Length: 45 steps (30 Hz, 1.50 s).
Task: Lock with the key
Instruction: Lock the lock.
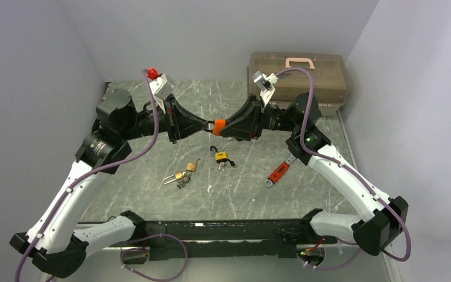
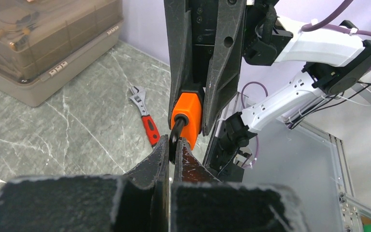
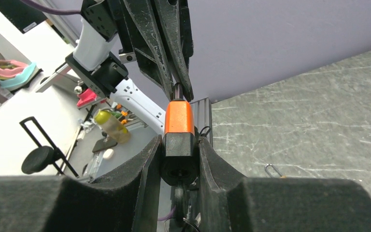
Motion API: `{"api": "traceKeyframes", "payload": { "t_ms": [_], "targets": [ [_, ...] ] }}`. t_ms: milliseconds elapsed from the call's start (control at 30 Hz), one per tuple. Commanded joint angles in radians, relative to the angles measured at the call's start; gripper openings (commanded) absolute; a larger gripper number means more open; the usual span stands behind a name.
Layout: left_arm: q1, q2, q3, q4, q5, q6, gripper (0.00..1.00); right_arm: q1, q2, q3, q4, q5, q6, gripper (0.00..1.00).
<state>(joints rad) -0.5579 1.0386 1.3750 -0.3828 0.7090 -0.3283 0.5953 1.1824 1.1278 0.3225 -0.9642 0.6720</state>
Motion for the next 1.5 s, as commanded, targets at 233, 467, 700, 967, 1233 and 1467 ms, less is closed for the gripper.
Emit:
{"api": "traceKeyframes", "payload": {
  "t_ms": [233, 467, 700, 967, 1233, 1467],
  "targets": [
    [-0.095, 0.062, 0.001, 0.012, 0.127, -0.015, 0.00, 0.050, 0.049, 0.069, 0.077, 0.070, -0.005, 0.00],
    [-0.095, 0.062, 0.015, -0.029, 0.102, -0.001, 0.08, 0.051, 0.045, 0.064, 0.070, 0.069, -0.009, 0.00],
    [-0.095, 0.052, 0.024, -0.051, 0.089, 0.014, 0.12, 0.051, 0.032, 0.058, 0.058, 0.073, -0.018, 0.00],
    [-0.095, 0.035, 0.016, -0.053, 0.049, 0.015, 0.00, 0.050, 0.026, 0.049, 0.027, 0.086, -0.040, 0.00],
    [-0.028, -0.002, 0.042, -0.124, -0.021, 0.006, 0.00, -0.058, -0.046, -0.083, 0.069, 0.073, -0.013, 0.67],
    [0.015, -0.010, 0.069, -0.169, -0.010, 0.002, 0.00, -0.115, -0.087, -0.174, 0.111, 0.016, 0.011, 0.69]
  ]
}}
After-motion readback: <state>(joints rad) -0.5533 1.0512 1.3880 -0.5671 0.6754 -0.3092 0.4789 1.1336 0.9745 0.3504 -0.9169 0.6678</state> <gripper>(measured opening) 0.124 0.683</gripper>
